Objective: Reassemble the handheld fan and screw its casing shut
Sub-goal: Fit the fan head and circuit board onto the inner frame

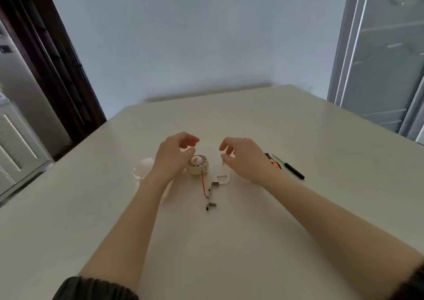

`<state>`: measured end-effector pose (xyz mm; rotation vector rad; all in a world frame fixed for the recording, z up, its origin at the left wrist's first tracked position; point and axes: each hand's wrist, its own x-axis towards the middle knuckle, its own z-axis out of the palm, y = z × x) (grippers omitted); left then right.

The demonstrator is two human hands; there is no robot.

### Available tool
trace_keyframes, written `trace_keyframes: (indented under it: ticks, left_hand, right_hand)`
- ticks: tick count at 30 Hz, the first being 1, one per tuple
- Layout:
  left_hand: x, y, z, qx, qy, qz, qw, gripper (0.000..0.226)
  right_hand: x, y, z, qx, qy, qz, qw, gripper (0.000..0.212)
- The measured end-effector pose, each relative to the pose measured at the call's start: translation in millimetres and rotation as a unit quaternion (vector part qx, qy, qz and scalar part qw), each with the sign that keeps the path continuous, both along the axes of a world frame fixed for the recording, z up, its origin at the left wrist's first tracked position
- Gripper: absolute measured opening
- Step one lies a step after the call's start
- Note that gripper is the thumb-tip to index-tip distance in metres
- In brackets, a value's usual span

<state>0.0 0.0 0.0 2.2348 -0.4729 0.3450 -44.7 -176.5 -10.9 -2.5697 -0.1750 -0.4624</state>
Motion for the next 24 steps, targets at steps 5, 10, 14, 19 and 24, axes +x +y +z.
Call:
trace_keyframes:
  ticks: [5,10,14,19,24]
  left_hand:
    - [1.2,13.9,-5.9,0.046,0.016,0.053,0.997,0.028]
    - [3.0,27.8,-12.5,0.082,0.06,0.108,0.989,0.034]
    - [1.7,25.8,-16.5,0.134,0.083,0.116,0.981,0.04]
    - [-6.1,20.7,-14.3,0.144,0.082,0.094,0.982,0.038]
    - [-7.6,18.9,-11.9,0.097,0.097,0.12,0.983,0.047]
  right_hand:
    - [5.3,24.5,-0.6,0.045,0.0,0.045,0.998,0.033]
    - [14.5,45.6,-4.9,0.034,0.03,0.068,0.997,0.055]
    - [17.6,49.7,-15.5,0.002,0.073,0.059,0.996,0.064]
    - [18.6,45.0,-19.5,-0.006,0.051,0.049,0.997,0.045]
    - [14.2,42.0,-16.5,0.076,0.043,0.057,0.995,0.043]
